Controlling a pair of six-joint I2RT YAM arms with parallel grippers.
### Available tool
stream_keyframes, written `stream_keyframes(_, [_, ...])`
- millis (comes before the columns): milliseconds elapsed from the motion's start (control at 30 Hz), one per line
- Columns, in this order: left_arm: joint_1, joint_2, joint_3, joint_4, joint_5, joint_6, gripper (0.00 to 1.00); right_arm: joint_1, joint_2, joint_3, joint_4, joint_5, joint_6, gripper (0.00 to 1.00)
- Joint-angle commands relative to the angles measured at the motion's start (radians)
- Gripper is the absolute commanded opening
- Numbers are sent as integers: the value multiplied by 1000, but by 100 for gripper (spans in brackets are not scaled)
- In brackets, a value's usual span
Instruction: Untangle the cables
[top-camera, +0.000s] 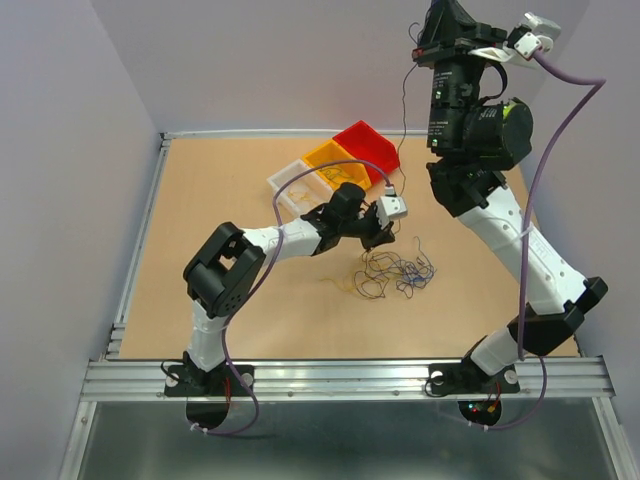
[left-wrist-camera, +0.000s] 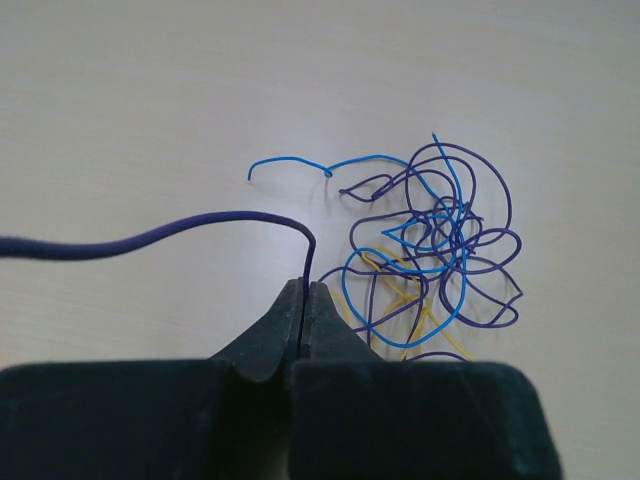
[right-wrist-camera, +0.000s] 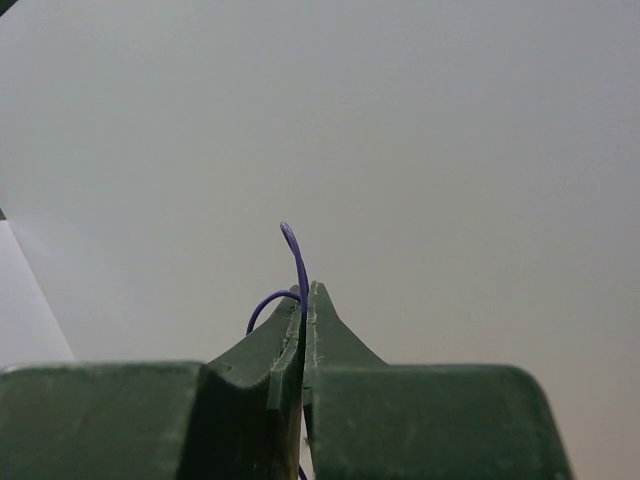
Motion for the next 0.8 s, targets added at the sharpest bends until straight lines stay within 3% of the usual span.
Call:
stream_keyframes(0, [18,-59,8,29,47,2,0,-3,-67,-56,90,52,-45,0])
stream_keyframes(200, [113,-185,-29,60,143,-57,0,-3,-240,-325,70,147,-74,1])
stream_keyframes(300, [155,-220,21,-18,212,-102,0,-3,-373,-429,-178,134,36,1])
stream_keyframes(333, [160,-231,35,-42,229,-106,0,-3,-411,-531,-267,108,67,1])
stream_keyframes(500, [180,-323,16,-89,298,-74,0,-3,-628,-901,-273,61,242,0])
stream_keyframes(533, [186,-338,6,-89,298,-68,0,-3,-648,-1008,-257,49,254,0])
stream_keyframes(633, [221,-383,-15,-93,307,-63,0,-1,-659,-1092,-272,-15,296,1])
stream_keyframes(767, [256,-404,-14,-93,352,-96,0,-1,-585,-1162,-266,-251,311,0])
